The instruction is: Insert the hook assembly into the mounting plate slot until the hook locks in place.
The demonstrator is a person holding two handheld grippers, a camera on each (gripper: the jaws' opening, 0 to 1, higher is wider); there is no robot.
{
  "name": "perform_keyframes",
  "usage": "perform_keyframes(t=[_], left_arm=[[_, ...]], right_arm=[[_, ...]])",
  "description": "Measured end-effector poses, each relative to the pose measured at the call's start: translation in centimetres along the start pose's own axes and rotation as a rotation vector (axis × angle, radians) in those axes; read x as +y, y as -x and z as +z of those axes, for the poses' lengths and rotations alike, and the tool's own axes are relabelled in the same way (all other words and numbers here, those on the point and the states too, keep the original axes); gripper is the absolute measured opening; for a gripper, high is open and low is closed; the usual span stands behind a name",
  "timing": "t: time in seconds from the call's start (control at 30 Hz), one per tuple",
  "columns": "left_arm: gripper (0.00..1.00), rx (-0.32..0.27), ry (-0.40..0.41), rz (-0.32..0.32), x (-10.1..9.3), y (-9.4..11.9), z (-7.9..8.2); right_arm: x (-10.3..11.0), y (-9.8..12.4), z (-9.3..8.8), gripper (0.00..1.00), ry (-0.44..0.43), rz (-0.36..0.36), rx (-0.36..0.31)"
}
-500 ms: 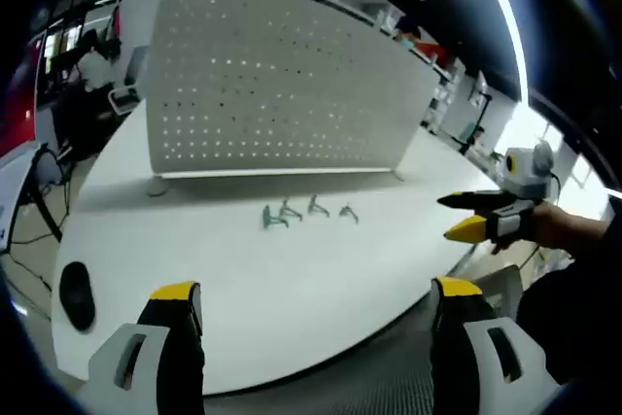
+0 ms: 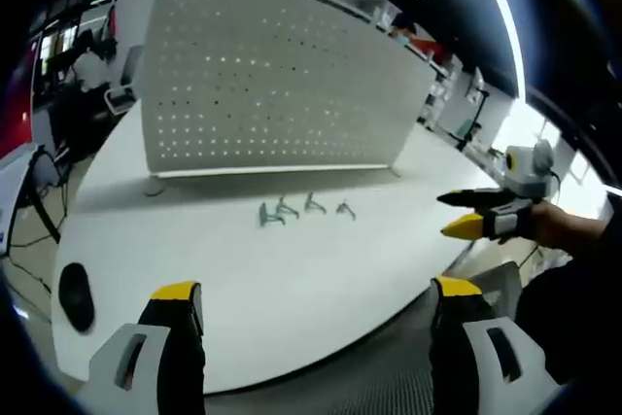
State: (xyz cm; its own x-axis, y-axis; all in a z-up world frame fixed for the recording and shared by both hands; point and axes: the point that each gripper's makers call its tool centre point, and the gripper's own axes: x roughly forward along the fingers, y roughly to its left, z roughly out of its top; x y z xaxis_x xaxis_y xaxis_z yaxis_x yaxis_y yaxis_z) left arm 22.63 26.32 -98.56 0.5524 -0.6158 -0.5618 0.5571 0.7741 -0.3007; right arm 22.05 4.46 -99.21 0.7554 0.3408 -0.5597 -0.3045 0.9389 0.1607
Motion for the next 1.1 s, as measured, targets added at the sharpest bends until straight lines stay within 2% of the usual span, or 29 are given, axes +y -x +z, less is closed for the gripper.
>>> perform_keyframes(t=[0.47, 0.7, 1.0, 1.1], left_arm=[[0.98, -0.018, 0.005, 0.014, -0.3, 0.1, 0.4], [1.00, -0.024, 0.038, 0.026, 0.0, 0.3, -0.1], [1.00, -0.025, 0.046, 0.032, 0.1, 0.5, -0.4], [1.00, -0.040, 0.073, 0.032, 0.2, 0.6, -0.2]], right_arm=[[-0.4, -0.1, -0.2, 0.82, 0.018, -0.008, 0.004], [-0.9, 0.2, 0.1, 0.80, 0.018, -0.023, -0.011], [-0.6, 0.2, 0.0, 0.79, 0.023, -0.014, -0.003], [-0.2, 0.4, 0.9, 0.77, 0.008, 0.003, -0.046]])
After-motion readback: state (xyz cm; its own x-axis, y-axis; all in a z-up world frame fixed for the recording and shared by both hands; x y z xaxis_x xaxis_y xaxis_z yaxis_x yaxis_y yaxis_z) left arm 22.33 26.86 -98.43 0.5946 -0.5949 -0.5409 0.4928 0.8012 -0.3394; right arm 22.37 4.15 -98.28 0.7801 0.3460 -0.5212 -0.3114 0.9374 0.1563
